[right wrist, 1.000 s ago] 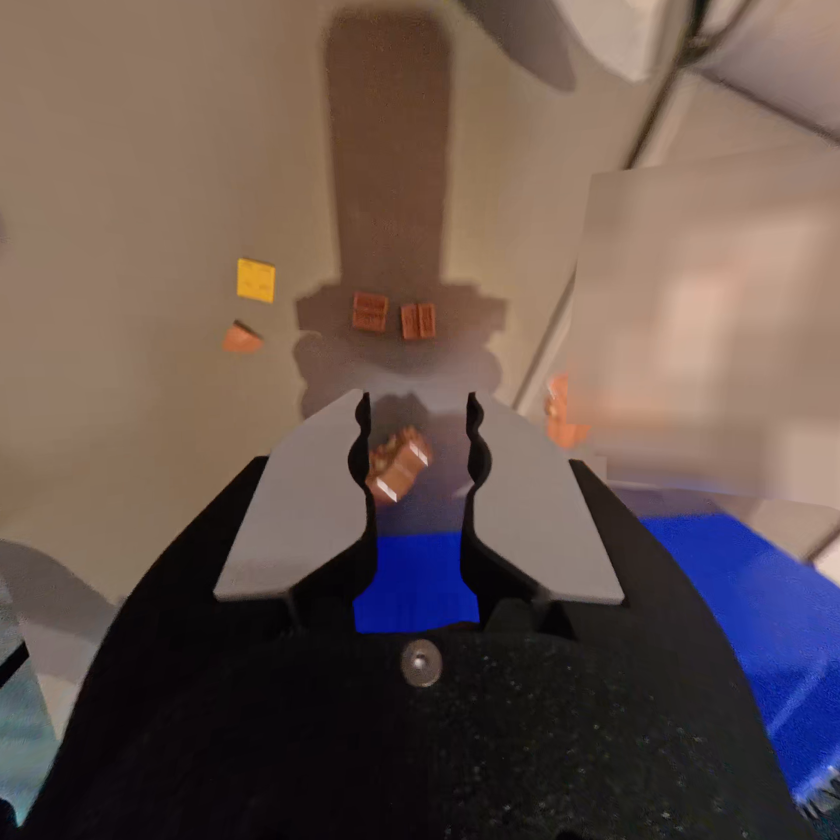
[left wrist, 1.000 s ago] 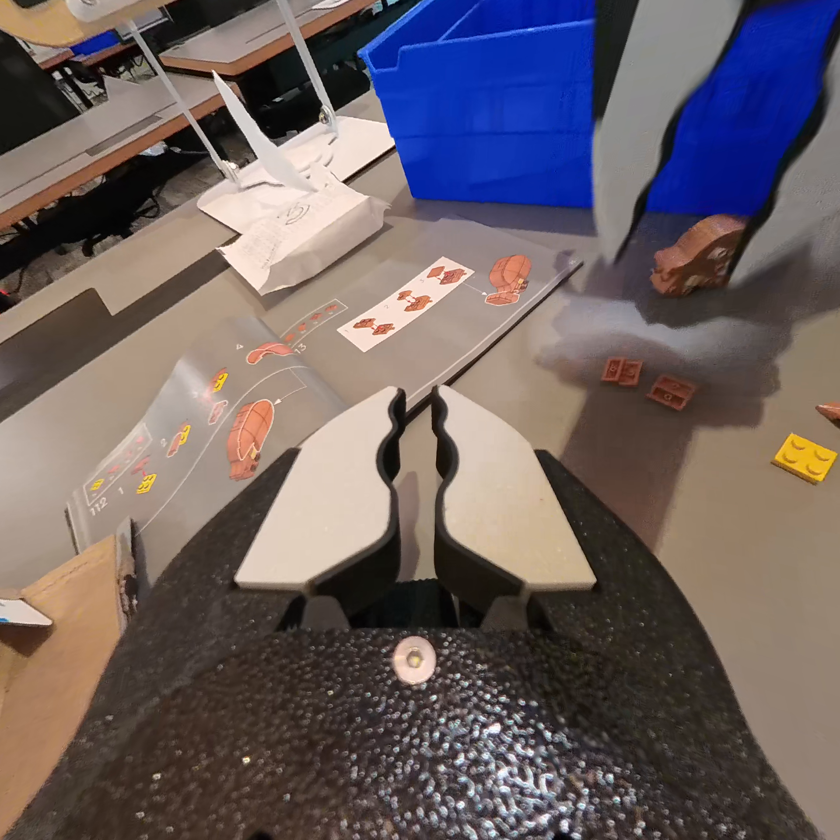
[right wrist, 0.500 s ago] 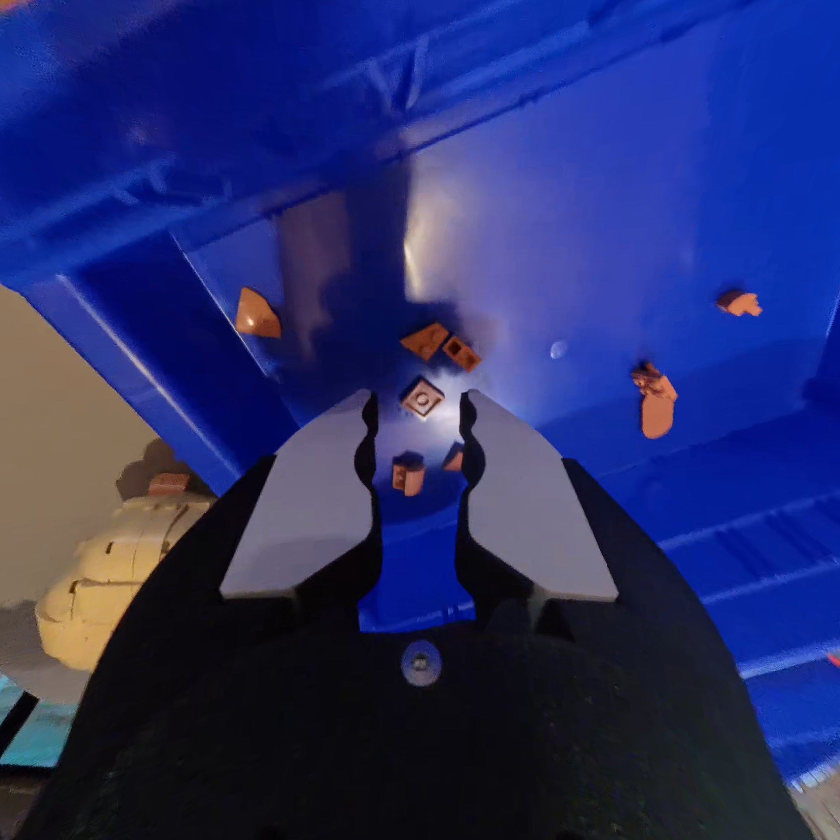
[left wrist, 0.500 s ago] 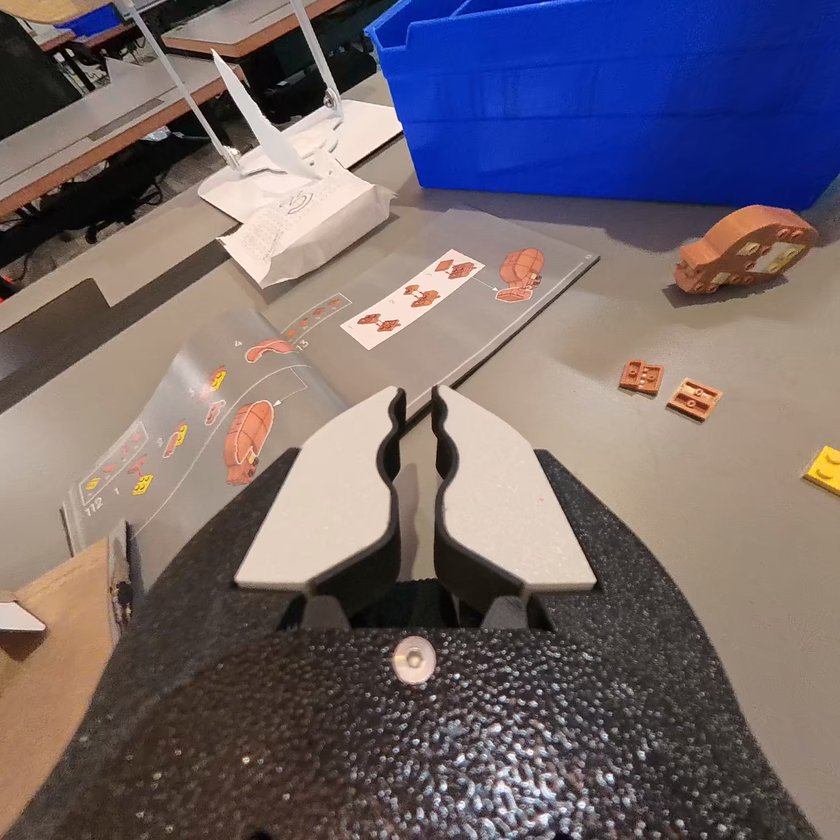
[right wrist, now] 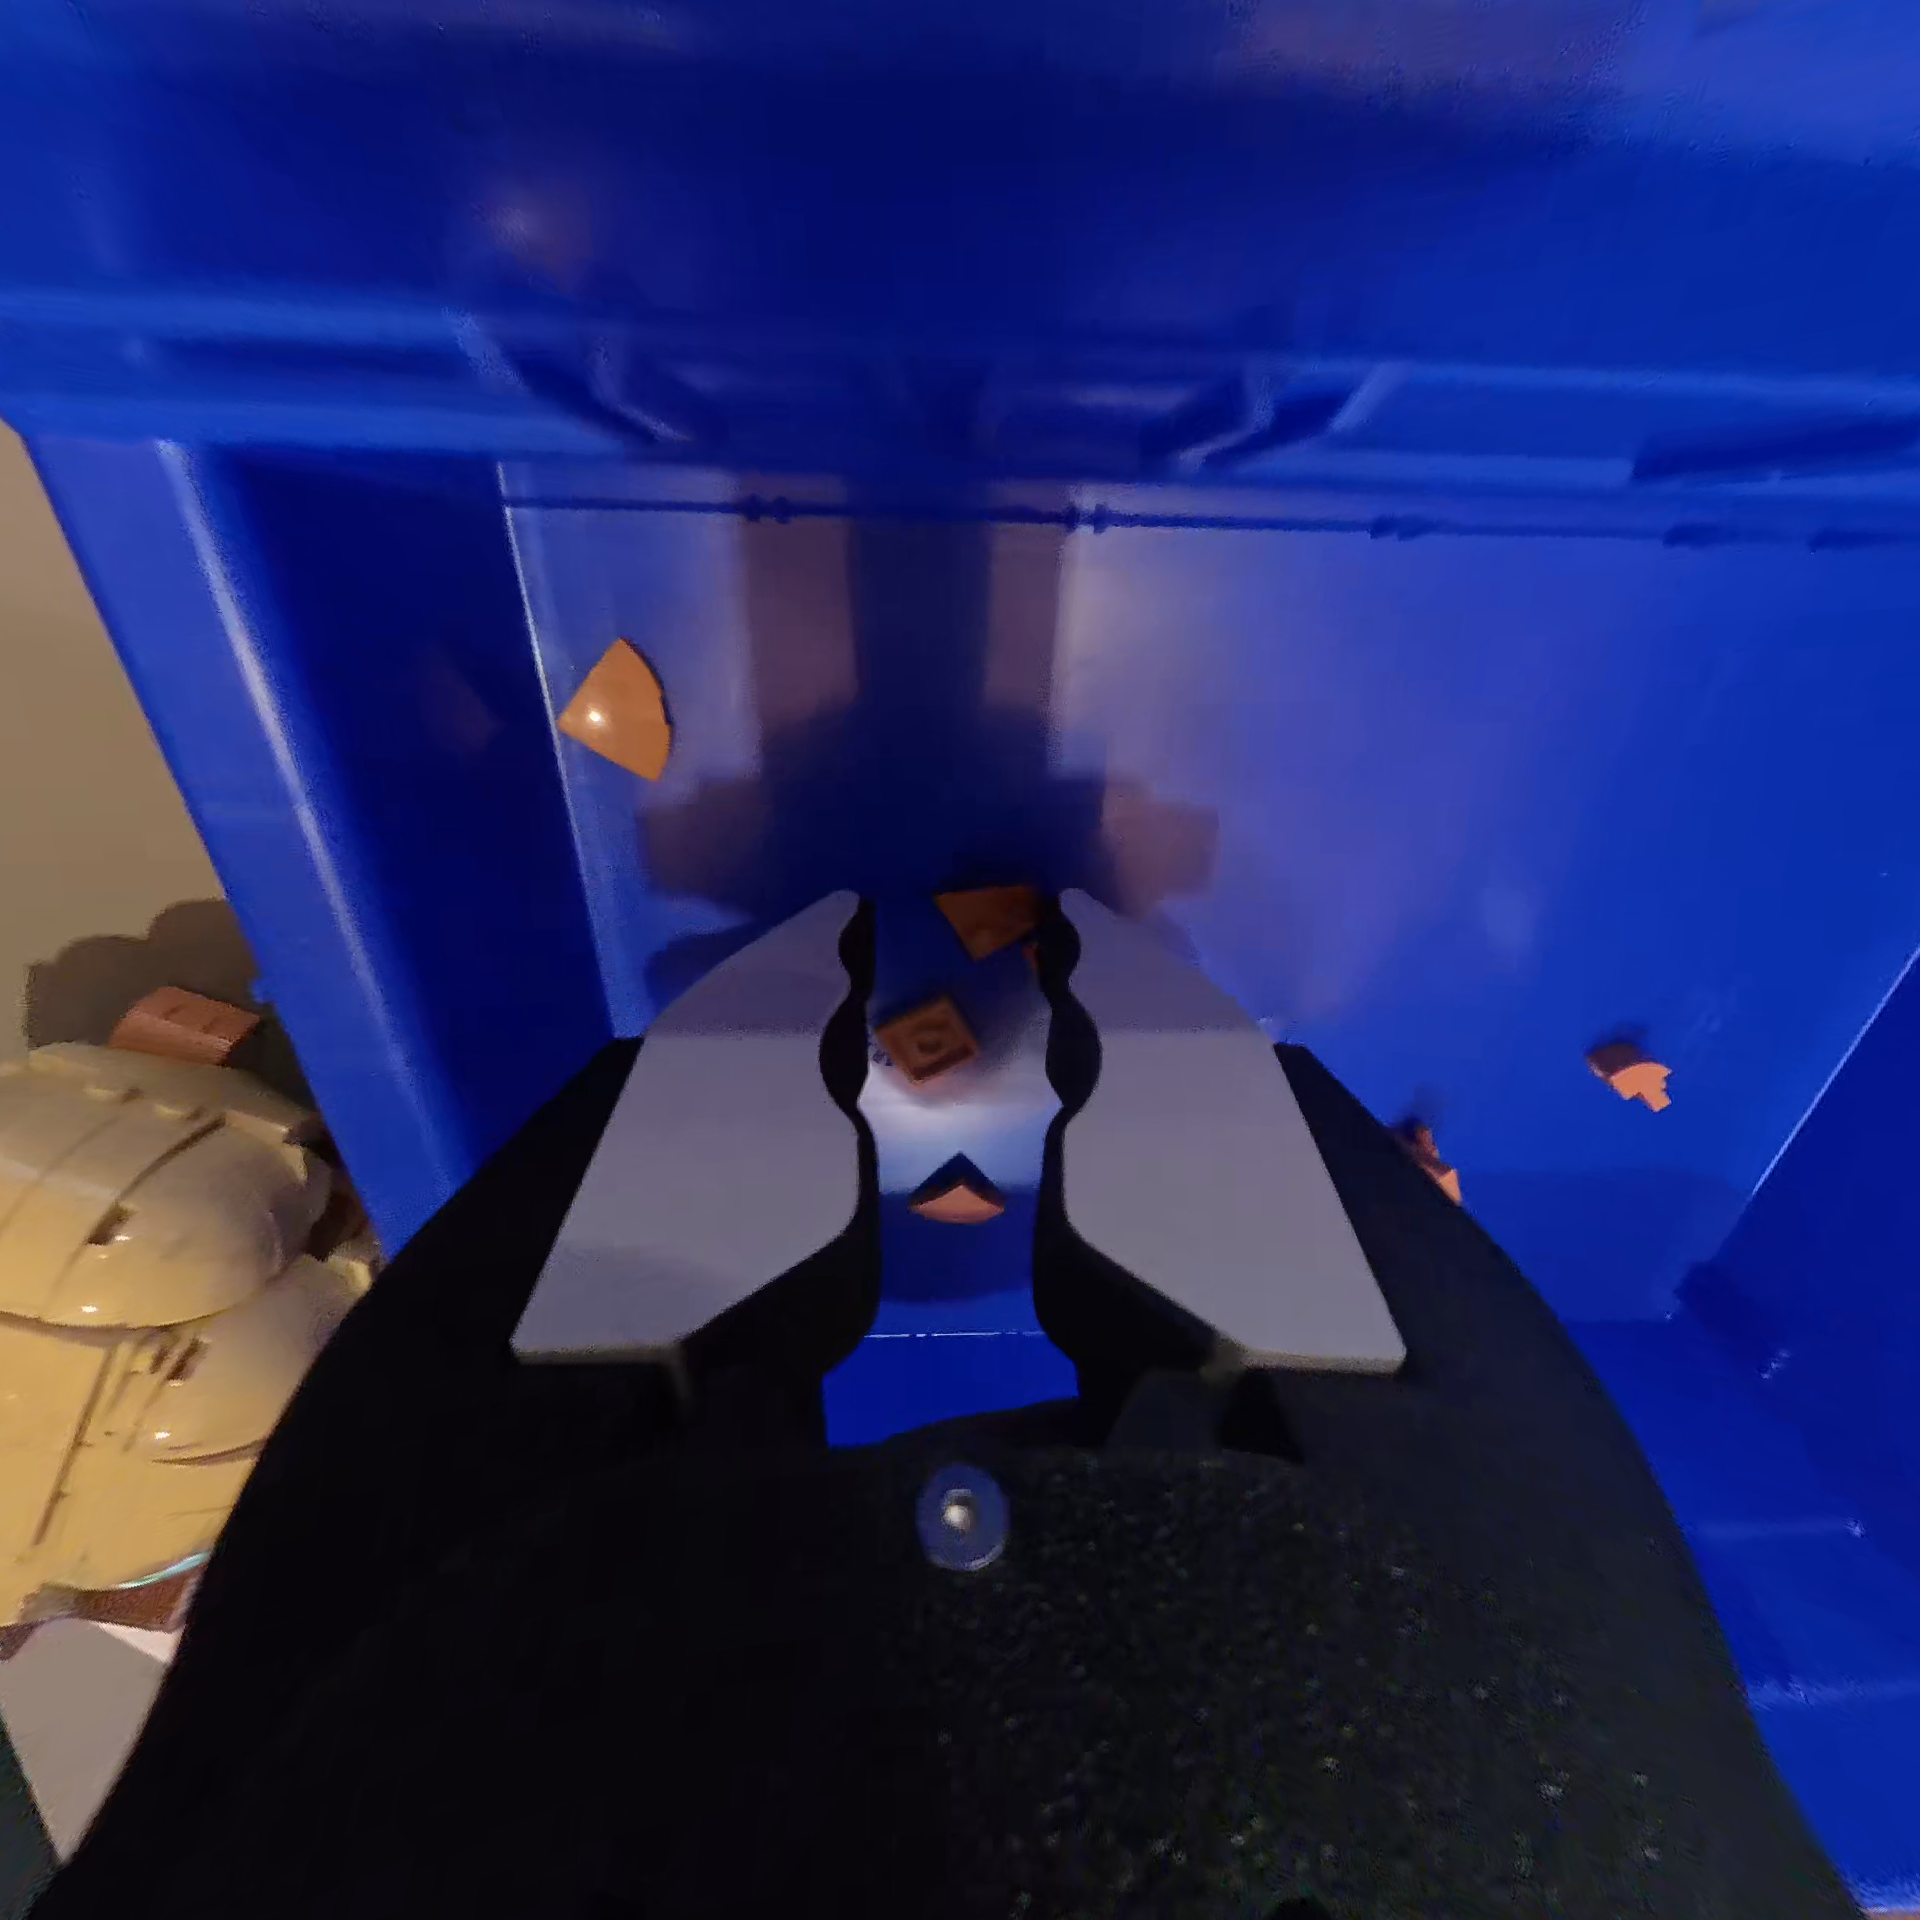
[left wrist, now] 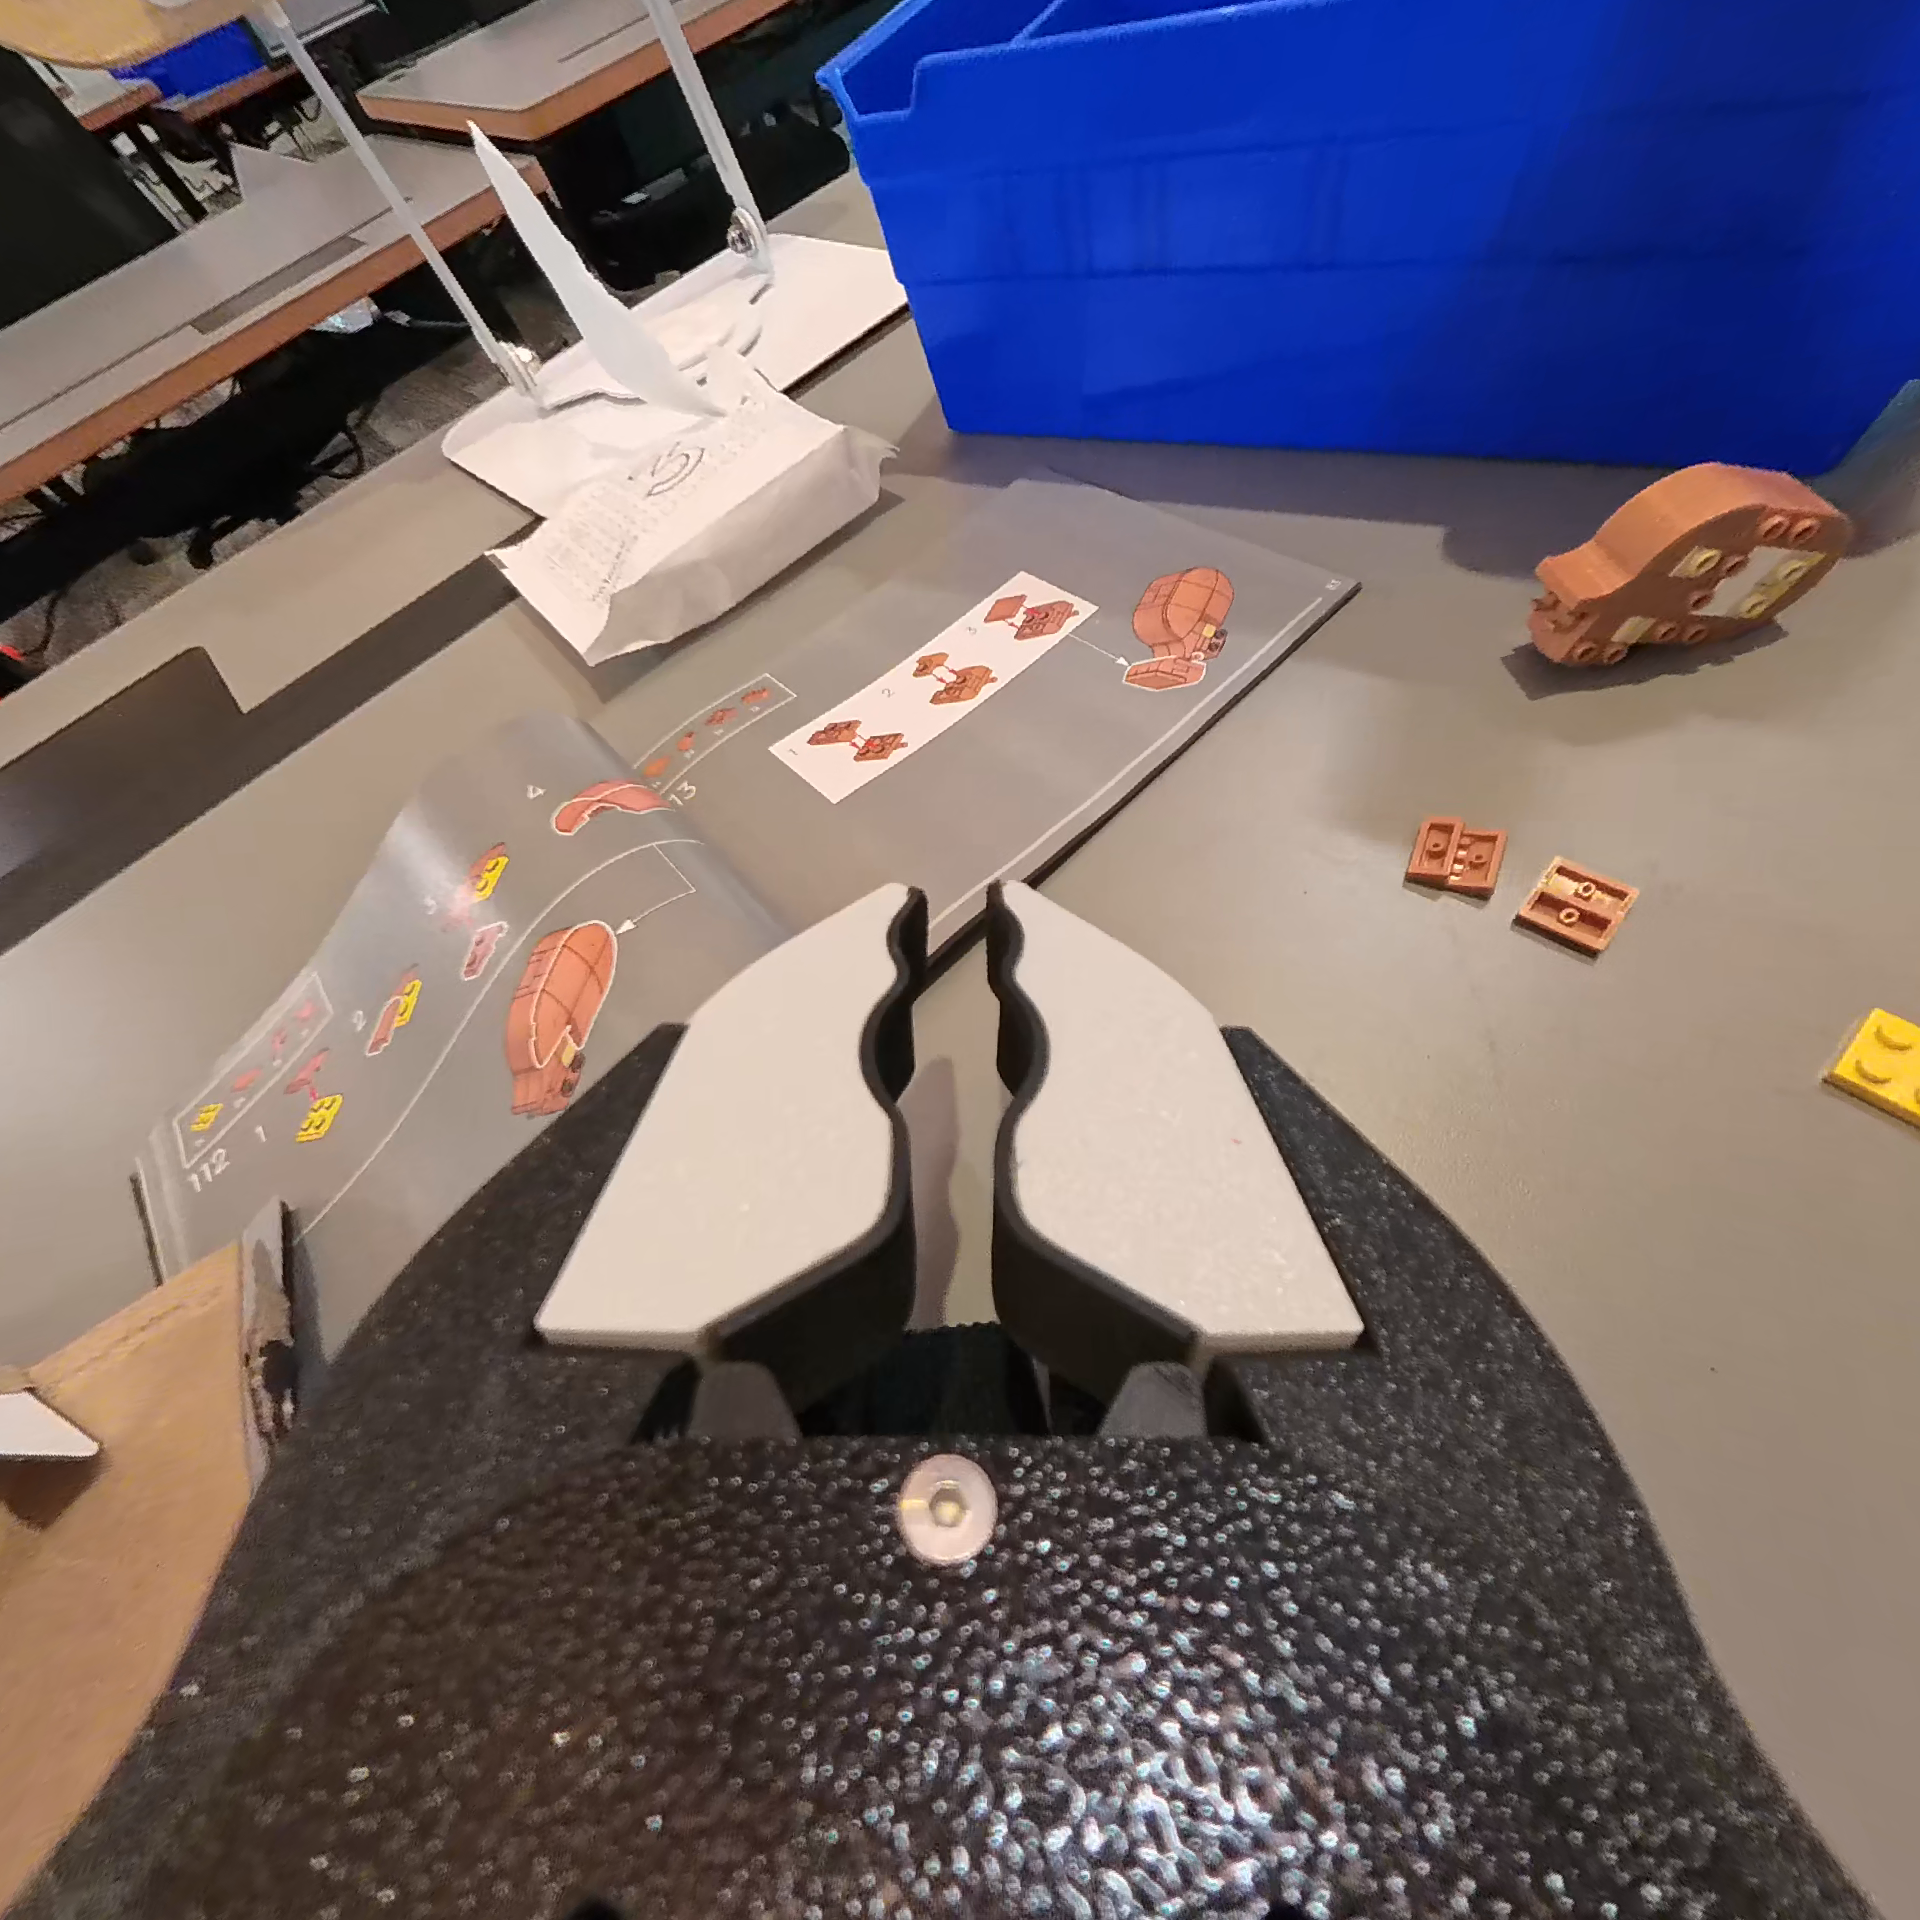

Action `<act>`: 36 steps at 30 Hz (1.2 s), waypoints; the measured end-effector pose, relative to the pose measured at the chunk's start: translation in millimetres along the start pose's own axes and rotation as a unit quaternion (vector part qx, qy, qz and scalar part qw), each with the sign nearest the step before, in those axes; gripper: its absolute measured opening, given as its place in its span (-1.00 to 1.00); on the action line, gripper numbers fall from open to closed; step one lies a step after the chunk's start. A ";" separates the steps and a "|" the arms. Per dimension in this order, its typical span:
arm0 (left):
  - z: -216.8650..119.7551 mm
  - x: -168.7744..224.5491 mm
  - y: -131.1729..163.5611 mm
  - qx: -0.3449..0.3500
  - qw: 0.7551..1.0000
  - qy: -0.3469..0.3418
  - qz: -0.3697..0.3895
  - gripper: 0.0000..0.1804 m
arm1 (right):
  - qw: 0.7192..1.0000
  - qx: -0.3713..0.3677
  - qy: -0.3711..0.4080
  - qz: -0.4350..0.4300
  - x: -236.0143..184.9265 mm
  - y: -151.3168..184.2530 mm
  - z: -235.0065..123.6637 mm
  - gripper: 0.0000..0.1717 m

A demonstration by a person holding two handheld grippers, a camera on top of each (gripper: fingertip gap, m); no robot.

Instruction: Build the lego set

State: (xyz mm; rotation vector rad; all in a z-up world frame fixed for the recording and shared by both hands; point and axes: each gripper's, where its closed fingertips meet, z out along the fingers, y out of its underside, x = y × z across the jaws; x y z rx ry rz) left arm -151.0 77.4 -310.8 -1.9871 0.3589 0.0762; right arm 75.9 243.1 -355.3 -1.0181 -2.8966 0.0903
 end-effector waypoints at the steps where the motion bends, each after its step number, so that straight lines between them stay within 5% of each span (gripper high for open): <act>1: 0.0 0.1 0.1 0.000 1.000 0.000 0.000 -0.89 | 1.000 0.003 0.001 -0.006 1.6 -1.1 0.4 -0.65; 8: 0.2 1.2 0.2 0.000 1.000 0.002 0.004 -0.89 | 0.999 -0.016 -0.016 -0.025 6.7 3.1 2.3 -0.60; 19: -4.9 1.5 -0.1 0.007 1.000 0.007 -0.003 -0.89 | 1.000 -0.005 0.015 0.020 3.6 -2.5 -12.6 -0.80; 22: -7.4 1.9 -2.0 0.011 1.000 0.012 -0.013 -0.89 | 0.993 0.076 0.061 0.062 3.9 -33.5 -65.9 -0.80; 27: -10.7 7.5 -7.4 0.011 1.000 0.019 -0.017 -0.89 | 0.978 0.198 0.060 0.041 -19.9 -144.9 -125.7 -0.80; 31: -13.7 9.5 -9.6 0.014 1.000 0.015 -0.010 -0.89 | 0.990 0.144 0.007 0.008 -33.5 -212.0 -73.1 -0.80; 36: -18.0 4.2 -11.4 0.021 1.000 0.006 -0.014 -0.89 | 0.997 0.064 -0.025 -0.021 -40.8 -234.4 -2.4 -0.79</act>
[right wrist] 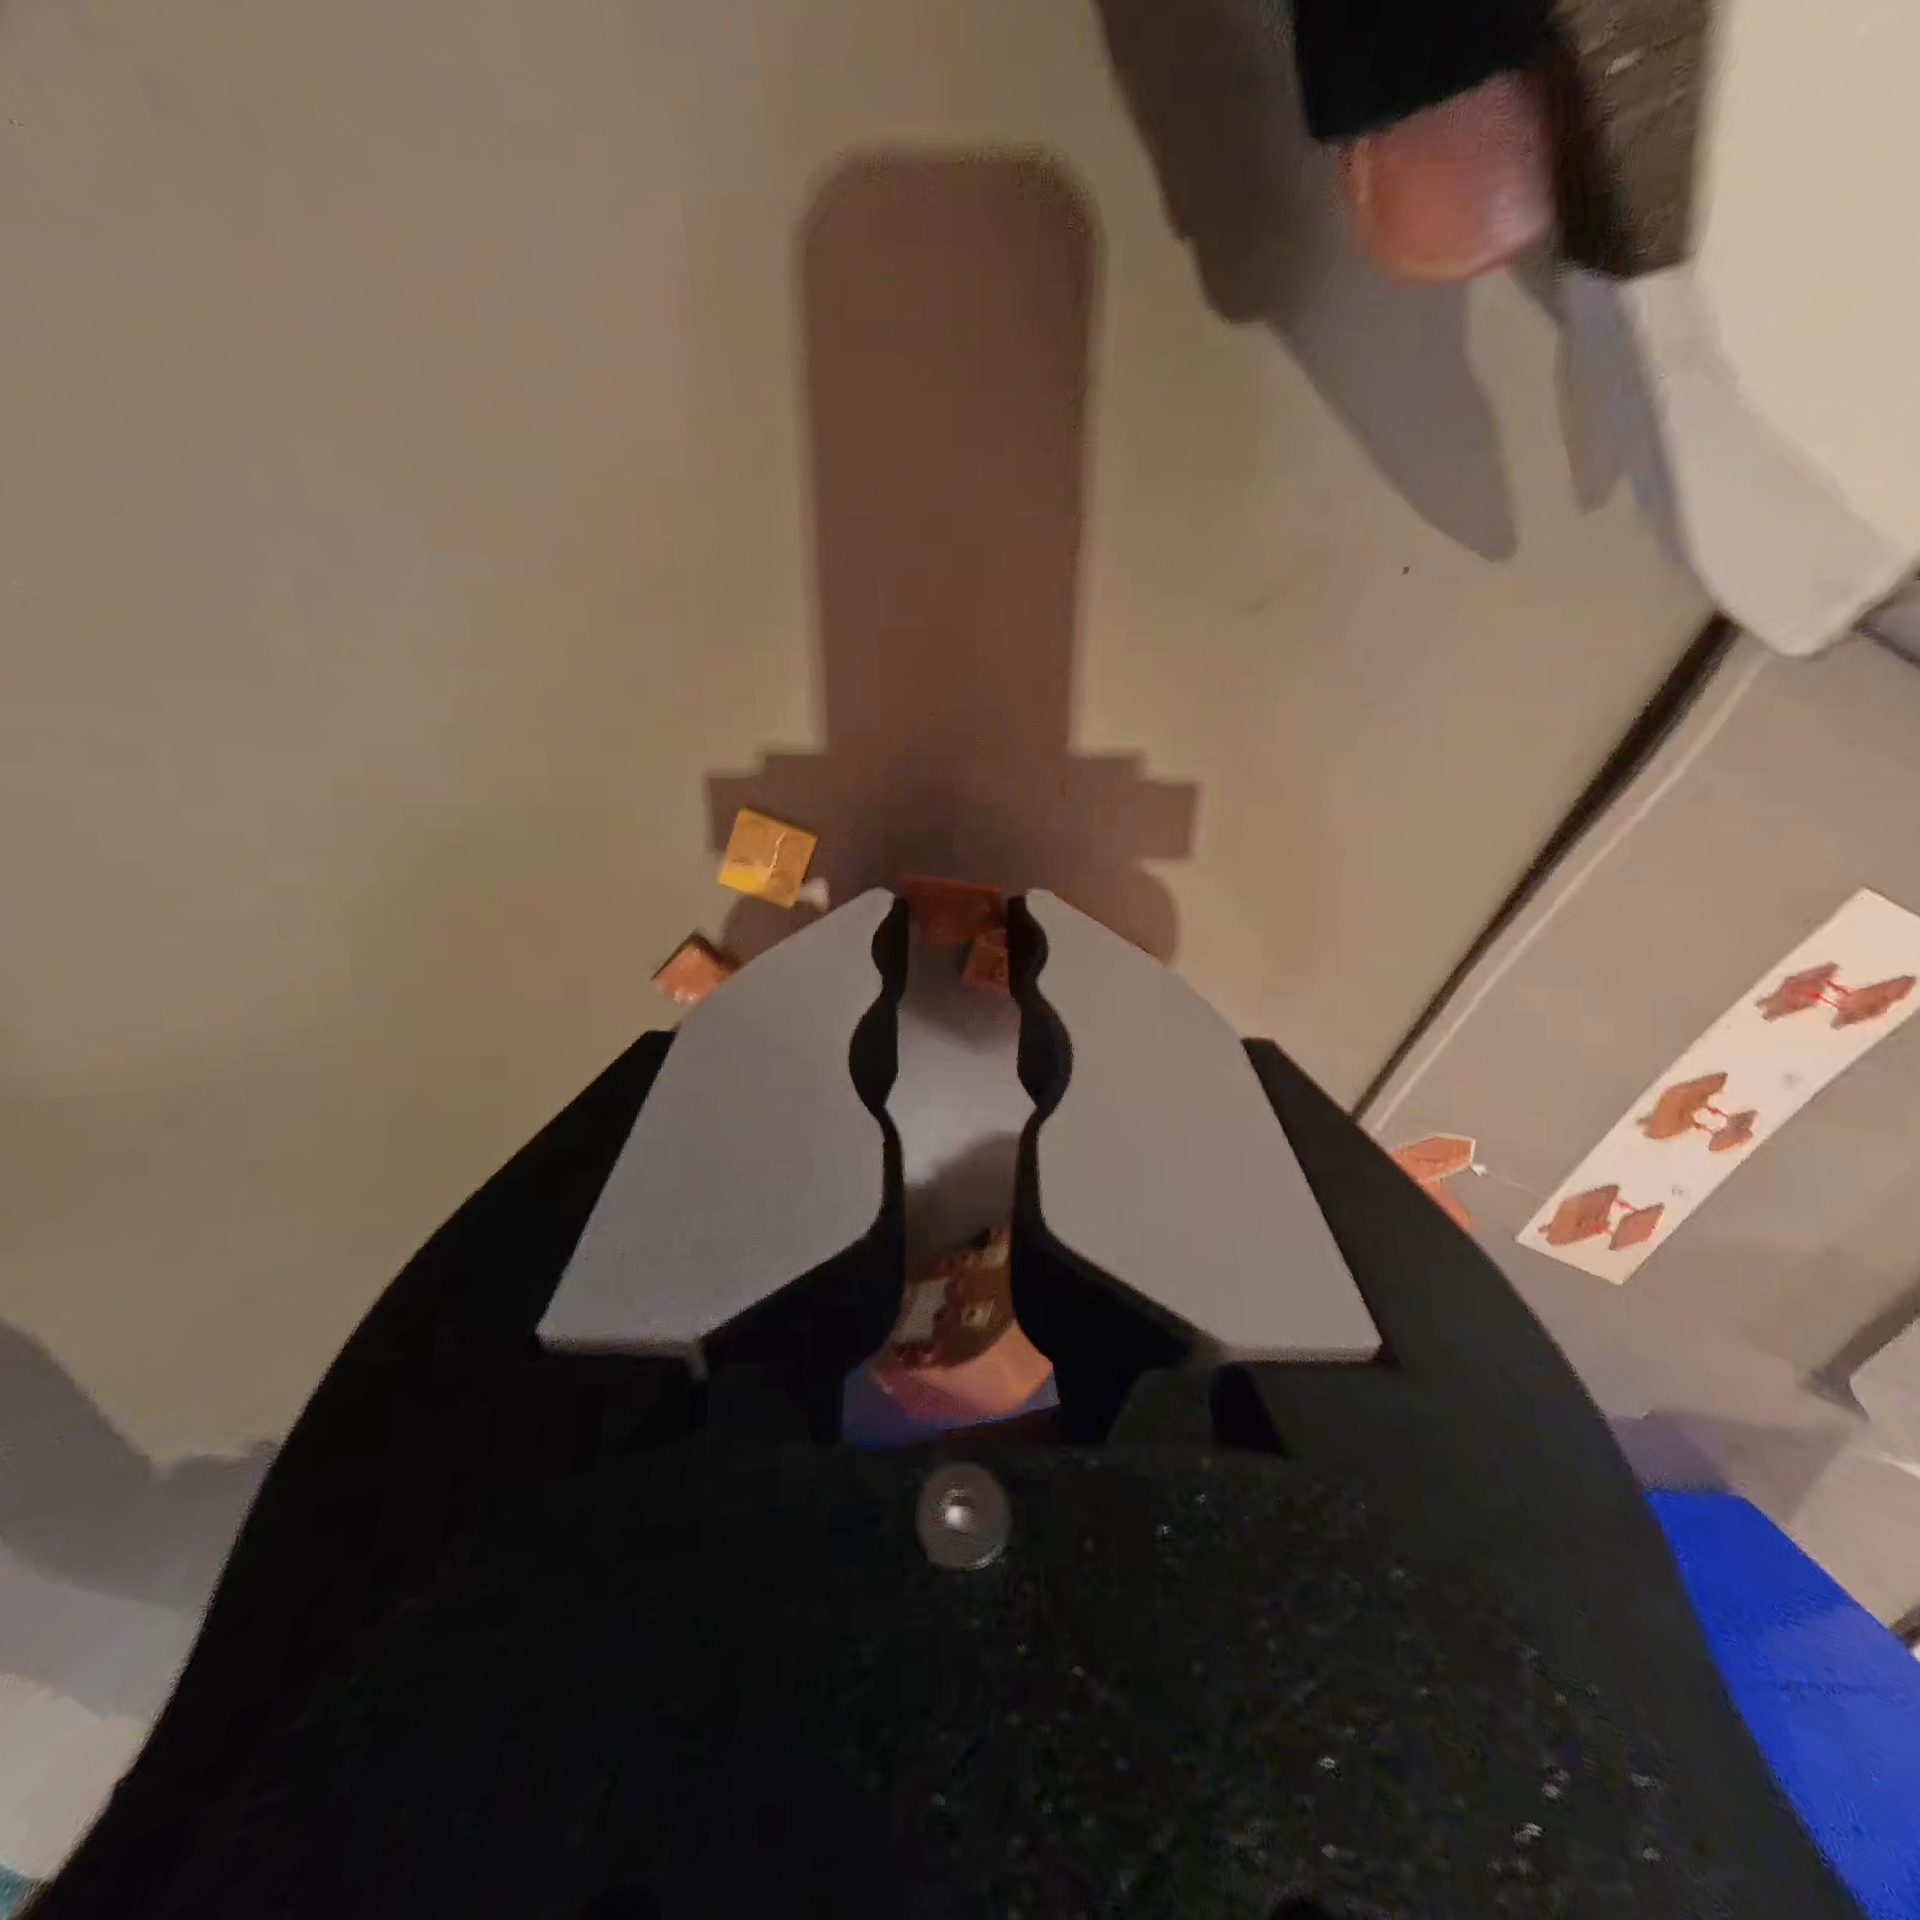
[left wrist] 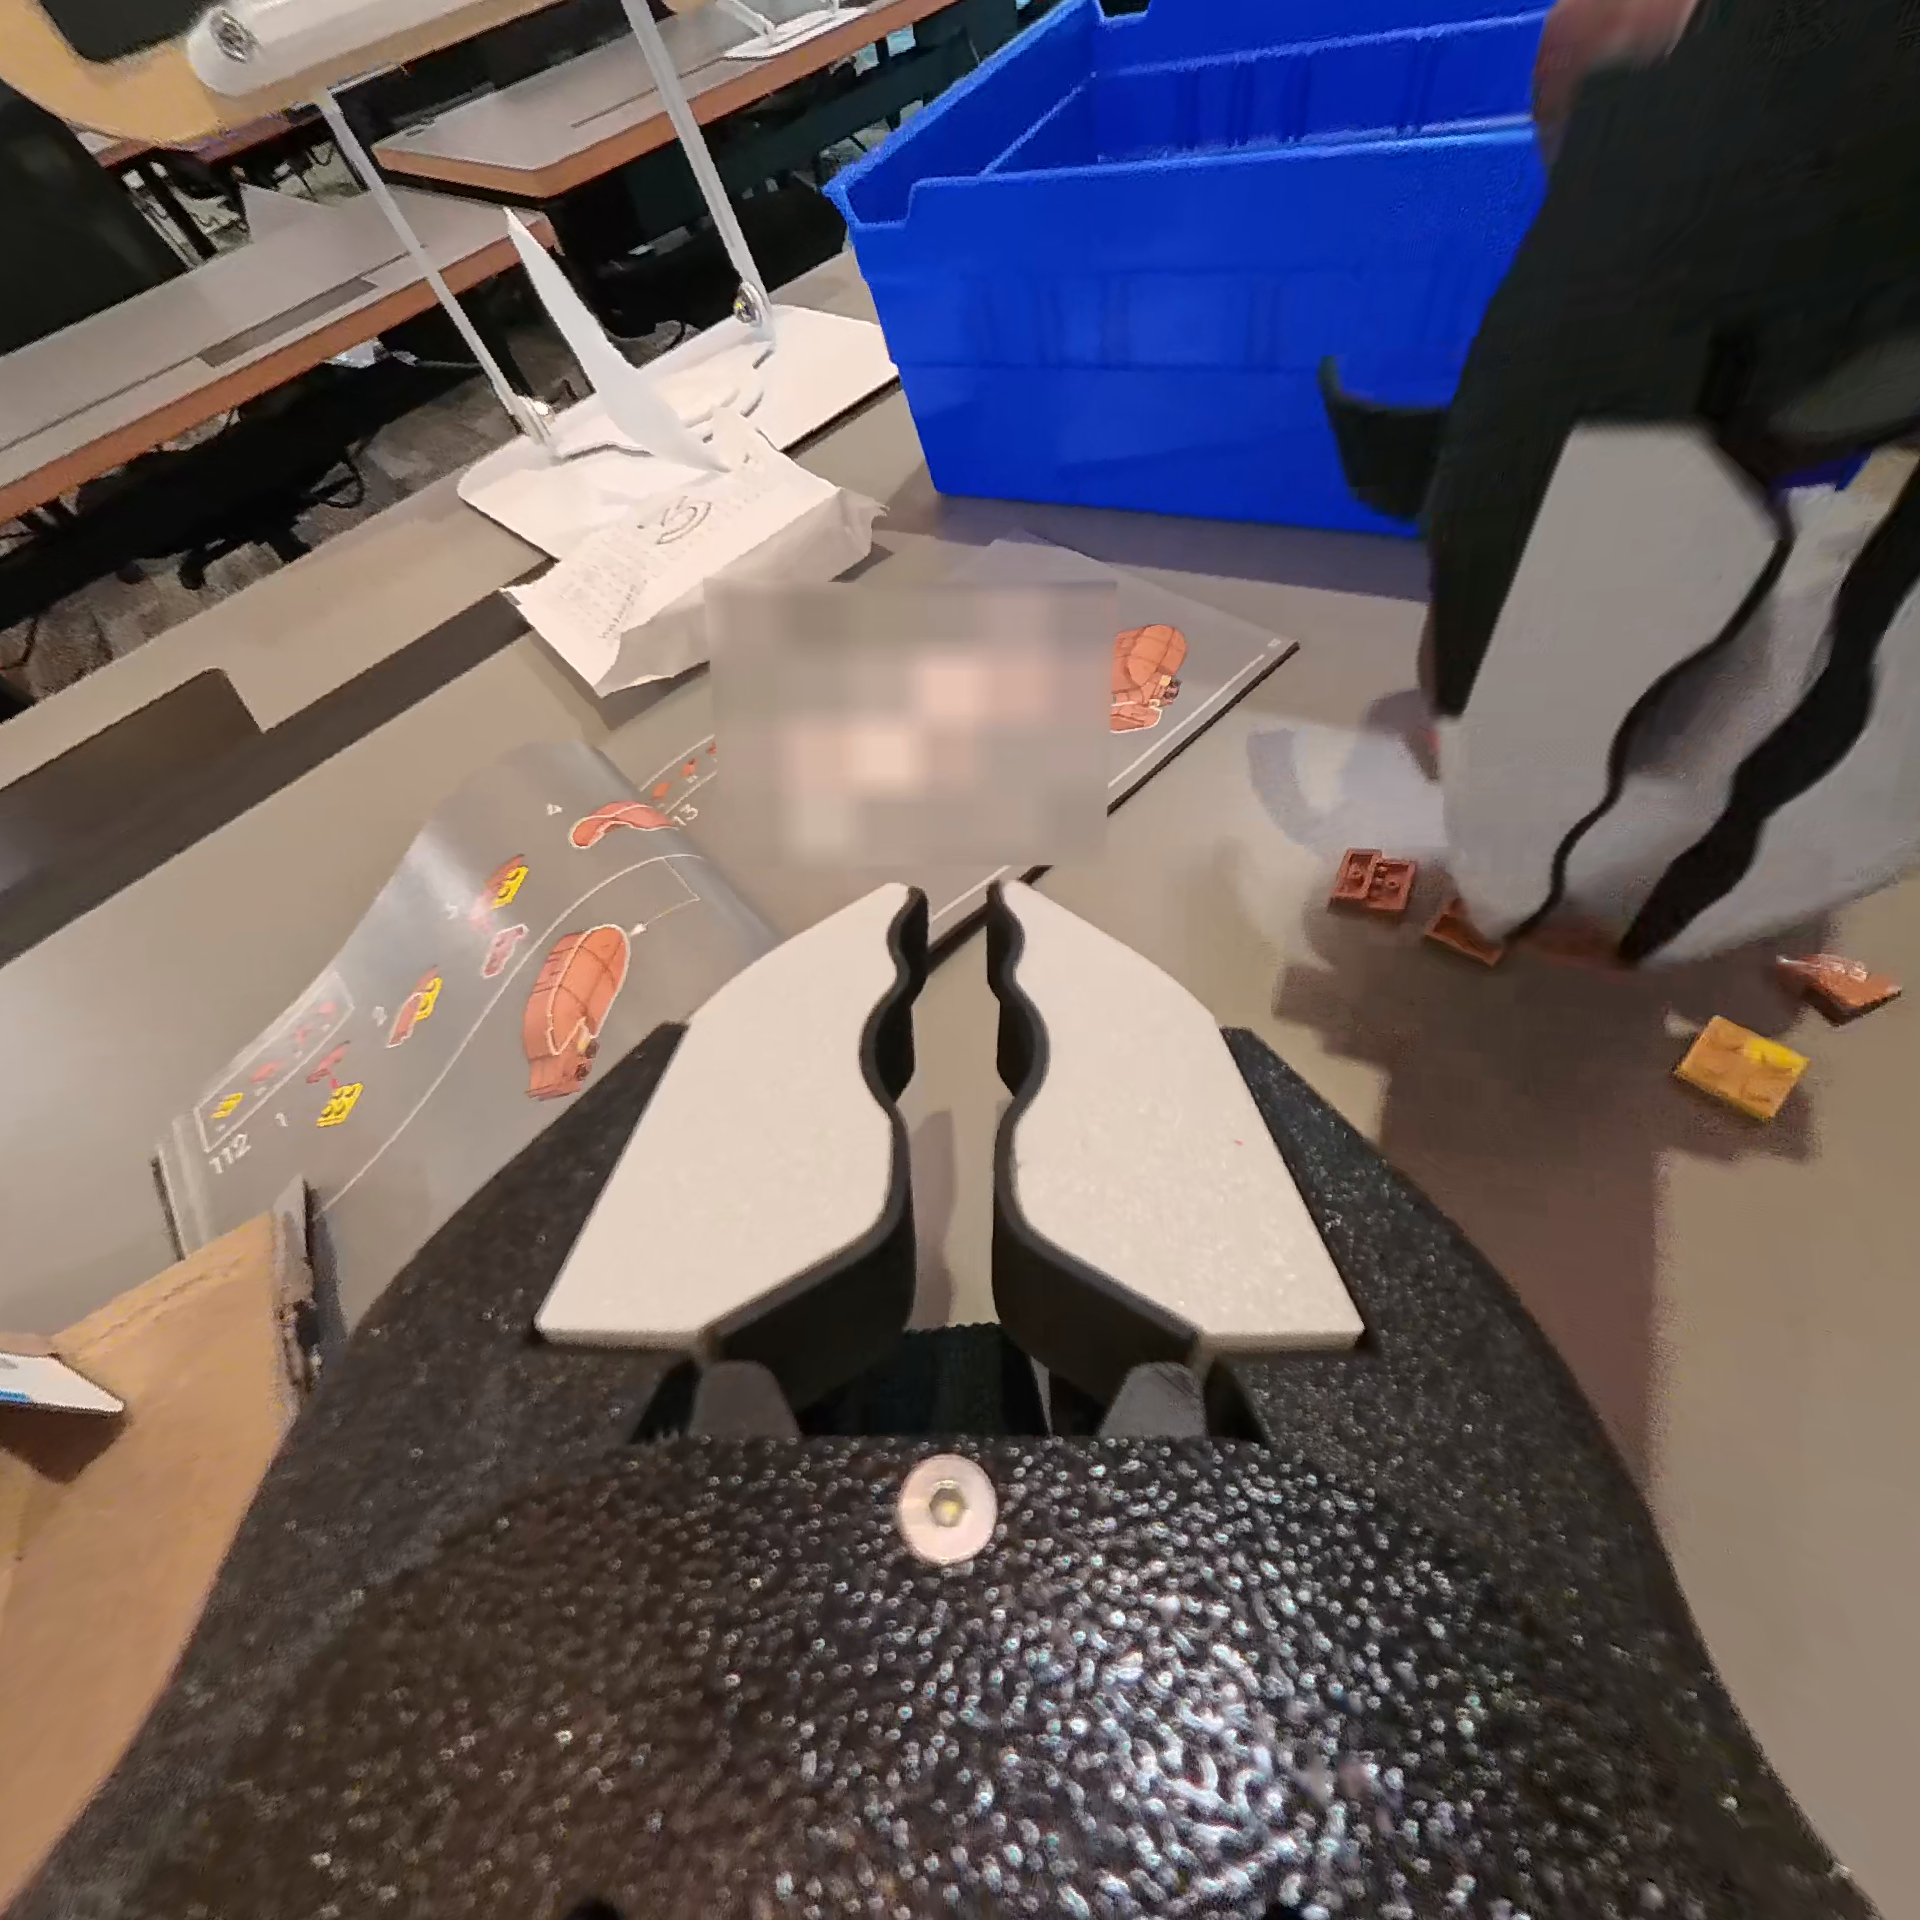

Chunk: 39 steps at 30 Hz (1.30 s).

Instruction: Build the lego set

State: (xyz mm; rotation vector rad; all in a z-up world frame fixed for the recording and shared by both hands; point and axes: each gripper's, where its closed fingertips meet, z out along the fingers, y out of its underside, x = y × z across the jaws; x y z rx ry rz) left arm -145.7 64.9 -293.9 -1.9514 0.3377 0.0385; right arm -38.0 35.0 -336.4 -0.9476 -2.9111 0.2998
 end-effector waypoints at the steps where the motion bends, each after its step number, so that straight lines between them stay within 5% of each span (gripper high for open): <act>1: -0.7 -0.6 -0.7 0.002 1.000 0.000 -0.002 -0.89 | 1.000 -0.008 0.006 -0.001 1.8 0.8 5.9 -0.79; 10: -2.3 5.4 -4.7 0.008 1.000 0.012 0.003 -0.89 | 0.997 0.053 0.062 0.016 3.3 18.0 -52.6 -0.68; 17: 0.4 -2.1 2.3 -0.002 1.000 0.000 -0.003 -0.89 | 0.987 0.024 0.140 0.079 14.7 134.9 -117.3 -0.71; 20: 2.6 -5.6 5.1 -0.005 1.000 -0.003 -0.008 -0.89 | 0.993 0.000 0.091 0.076 -0.8 187.2 -103.0 -0.65; 25: 9.8 -9.2 9.4 -0.008 1.000 -0.011 0.001 -0.90 | 0.997 -0.005 0.018 0.069 -7.2 221.8 -68.4 -0.59; 39: 18.0 -22.2 9.1 -0.005 0.999 -0.040 0.037 -0.91 | 0.998 0.044 -0.035 0.007 0.6 190.7 -23.3 -0.41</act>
